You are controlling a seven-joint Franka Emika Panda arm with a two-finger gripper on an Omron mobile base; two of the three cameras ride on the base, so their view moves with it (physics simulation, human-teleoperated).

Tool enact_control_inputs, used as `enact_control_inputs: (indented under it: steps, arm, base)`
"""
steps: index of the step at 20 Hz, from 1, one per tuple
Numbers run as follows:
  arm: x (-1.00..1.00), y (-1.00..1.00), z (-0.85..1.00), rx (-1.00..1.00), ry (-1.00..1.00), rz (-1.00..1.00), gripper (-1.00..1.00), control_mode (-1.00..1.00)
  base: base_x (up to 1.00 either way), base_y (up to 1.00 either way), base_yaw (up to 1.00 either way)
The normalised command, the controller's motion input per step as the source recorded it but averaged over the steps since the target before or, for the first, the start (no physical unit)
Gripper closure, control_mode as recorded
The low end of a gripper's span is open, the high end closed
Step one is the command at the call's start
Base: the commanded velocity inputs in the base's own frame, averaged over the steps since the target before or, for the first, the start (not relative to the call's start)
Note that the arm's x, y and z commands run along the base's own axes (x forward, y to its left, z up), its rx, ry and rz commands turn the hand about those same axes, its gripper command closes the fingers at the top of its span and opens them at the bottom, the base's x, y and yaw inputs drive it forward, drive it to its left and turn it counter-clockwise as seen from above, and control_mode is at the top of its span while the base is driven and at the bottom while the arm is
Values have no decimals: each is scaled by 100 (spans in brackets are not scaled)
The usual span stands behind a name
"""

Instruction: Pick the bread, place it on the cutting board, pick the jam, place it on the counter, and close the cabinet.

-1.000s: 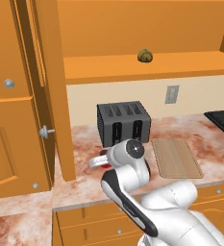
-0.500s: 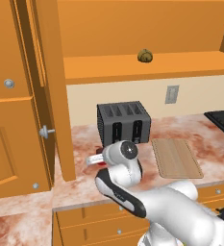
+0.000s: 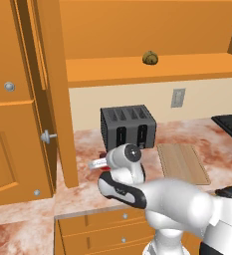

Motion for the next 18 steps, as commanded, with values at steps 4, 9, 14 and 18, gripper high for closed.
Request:
enact_control_inputs:
  steps: [4,9,14,18]
  arm:
    - [0,2,-15,0,10,0,100,-100]
    - [1,3,-13,0,8,0,100,-100]
    - [3,3,-12,0,4,0,100,-100]
    - [3,4,-22,0,0,0,100,-100]
  base:
    - [0,0,0]
    - [0,0,0]
    - [0,0,0]
    - [0,0,0]
